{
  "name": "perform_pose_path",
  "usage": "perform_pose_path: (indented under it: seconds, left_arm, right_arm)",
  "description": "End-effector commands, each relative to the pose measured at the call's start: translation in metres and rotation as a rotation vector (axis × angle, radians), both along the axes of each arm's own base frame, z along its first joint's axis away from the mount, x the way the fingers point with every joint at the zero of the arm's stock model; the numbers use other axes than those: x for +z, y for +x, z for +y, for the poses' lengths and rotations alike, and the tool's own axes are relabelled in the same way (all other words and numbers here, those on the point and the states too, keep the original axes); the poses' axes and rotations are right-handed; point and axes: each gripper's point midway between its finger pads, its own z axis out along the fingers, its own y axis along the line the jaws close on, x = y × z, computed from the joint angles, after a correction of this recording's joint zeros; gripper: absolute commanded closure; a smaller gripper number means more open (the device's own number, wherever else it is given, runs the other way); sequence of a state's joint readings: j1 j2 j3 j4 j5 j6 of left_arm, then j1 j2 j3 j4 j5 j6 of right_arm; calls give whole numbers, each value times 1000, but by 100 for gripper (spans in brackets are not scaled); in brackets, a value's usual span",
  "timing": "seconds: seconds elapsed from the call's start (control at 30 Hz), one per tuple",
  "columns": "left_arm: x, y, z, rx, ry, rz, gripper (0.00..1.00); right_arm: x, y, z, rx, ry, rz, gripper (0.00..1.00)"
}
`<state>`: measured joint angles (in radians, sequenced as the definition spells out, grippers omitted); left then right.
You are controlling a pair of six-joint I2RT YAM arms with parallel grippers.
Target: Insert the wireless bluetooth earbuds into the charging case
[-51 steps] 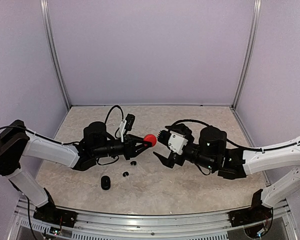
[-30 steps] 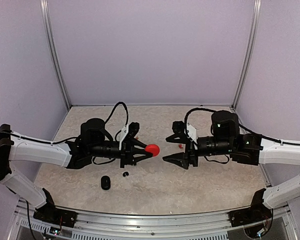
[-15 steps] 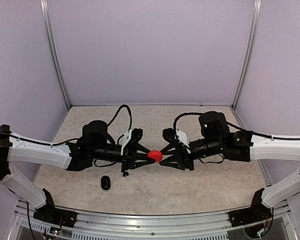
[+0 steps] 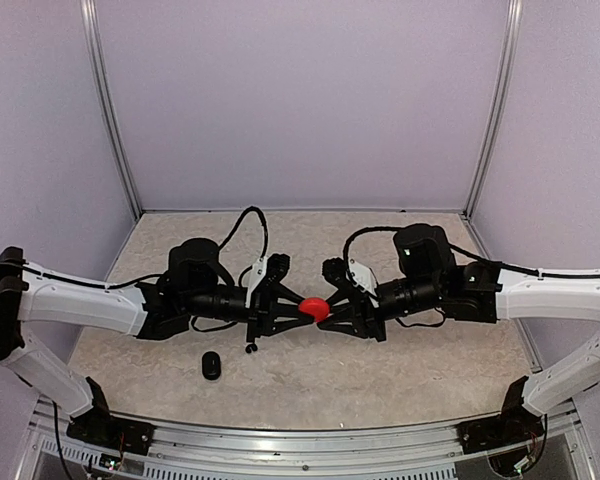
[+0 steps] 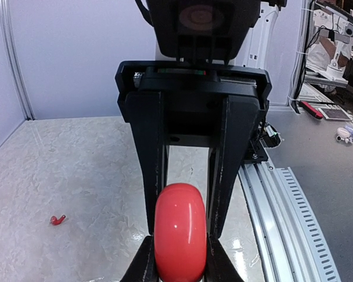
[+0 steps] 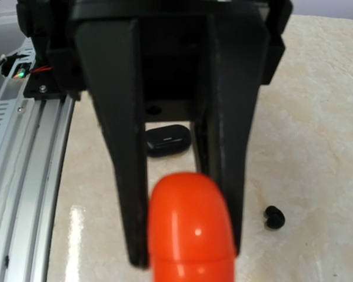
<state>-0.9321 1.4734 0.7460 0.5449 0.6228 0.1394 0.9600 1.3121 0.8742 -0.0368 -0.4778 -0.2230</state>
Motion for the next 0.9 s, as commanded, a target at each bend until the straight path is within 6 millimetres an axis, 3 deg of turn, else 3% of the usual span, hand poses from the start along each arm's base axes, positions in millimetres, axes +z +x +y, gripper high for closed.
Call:
perform_pose_path:
  seconds: [0.0,0.17,0.23,0.37,0.57,0.87]
  left_arm:
    - [10,0,-7,-14,-24,-12,90]
    - [8,1,-8,-14,-15,-14,90]
    - [7,1,-9,-14,-11,-15,90]
    - [5,2,-8,-5,-8,-17,83]
    - [8,4,-4,18,-18,-10,65]
    - [14,3,-2,24,-37,-19,65]
  right_arm:
    - [10,-2,4,17,15,-22,68]
    - [11,-4,4,22,17,-24,67]
    - [12,-3,4,19,17,-24,71]
    - [12,-2,3,9,17,-29,80]
    - [20,-3,-1,-9,53,-43,84]
    - [13,-4,-7,-25,44,-32,85]
